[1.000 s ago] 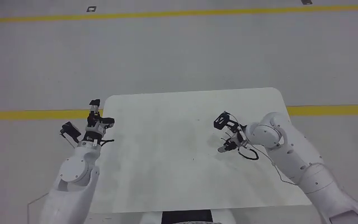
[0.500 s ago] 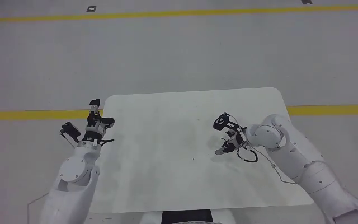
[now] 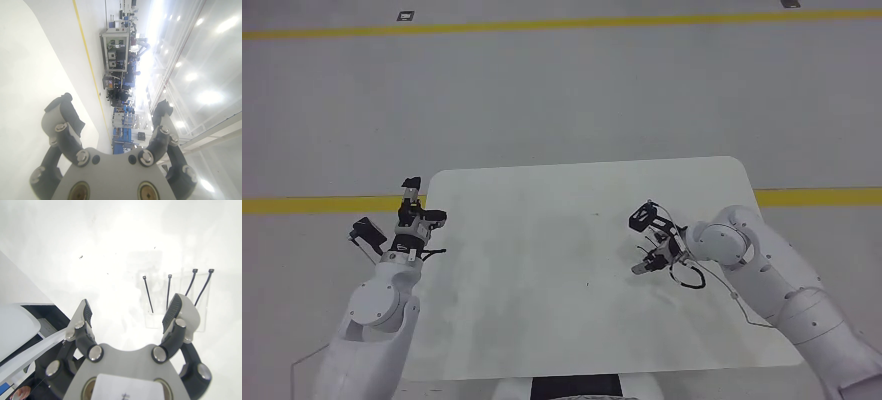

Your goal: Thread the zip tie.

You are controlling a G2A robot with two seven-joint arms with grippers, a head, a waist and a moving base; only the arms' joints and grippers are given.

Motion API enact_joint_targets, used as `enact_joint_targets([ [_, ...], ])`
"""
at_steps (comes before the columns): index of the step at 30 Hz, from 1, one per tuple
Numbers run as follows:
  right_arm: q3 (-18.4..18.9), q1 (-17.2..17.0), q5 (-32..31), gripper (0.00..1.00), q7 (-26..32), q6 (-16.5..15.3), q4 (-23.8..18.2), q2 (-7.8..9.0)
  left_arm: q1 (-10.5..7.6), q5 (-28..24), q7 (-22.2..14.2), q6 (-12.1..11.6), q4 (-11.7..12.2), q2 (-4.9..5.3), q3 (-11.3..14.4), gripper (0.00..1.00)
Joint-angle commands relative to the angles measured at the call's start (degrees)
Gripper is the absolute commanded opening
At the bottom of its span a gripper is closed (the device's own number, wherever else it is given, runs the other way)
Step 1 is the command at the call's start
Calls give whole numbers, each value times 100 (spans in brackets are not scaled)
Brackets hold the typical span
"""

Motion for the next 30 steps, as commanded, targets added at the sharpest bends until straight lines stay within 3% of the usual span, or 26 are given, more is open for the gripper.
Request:
enact_joint_targets([
  [1, 49, -27, -18, 100, -33, 0, 6, 20, 0, 0, 0, 0, 0, 0, 0, 100],
  [8, 174, -86, -14, 98, -149, 0, 85, 82, 0, 0, 0, 0, 0, 0, 0, 100],
  [10, 187, -85, -22, 88, -166, 0, 109, 90, 0, 0, 0, 0, 0, 0, 0, 100],
  [12, 203, -86, -33, 52, -203, 0, 135, 98, 0, 0, 0, 0, 0, 0, 0, 100],
  [16, 230, -90, -89, 39, -270, 0, 190, 113, 0, 0, 0, 0, 0, 0, 0, 100],
  [23, 202, -98, -394, 40, -452, 34, 213, 115, 0, 0, 0, 0, 0, 0, 0, 100],
  [30, 77, -96, -751, 31, -630, 217, 200, 77, 0, 0, 0, 0, 0, 0, 0, 100],
])
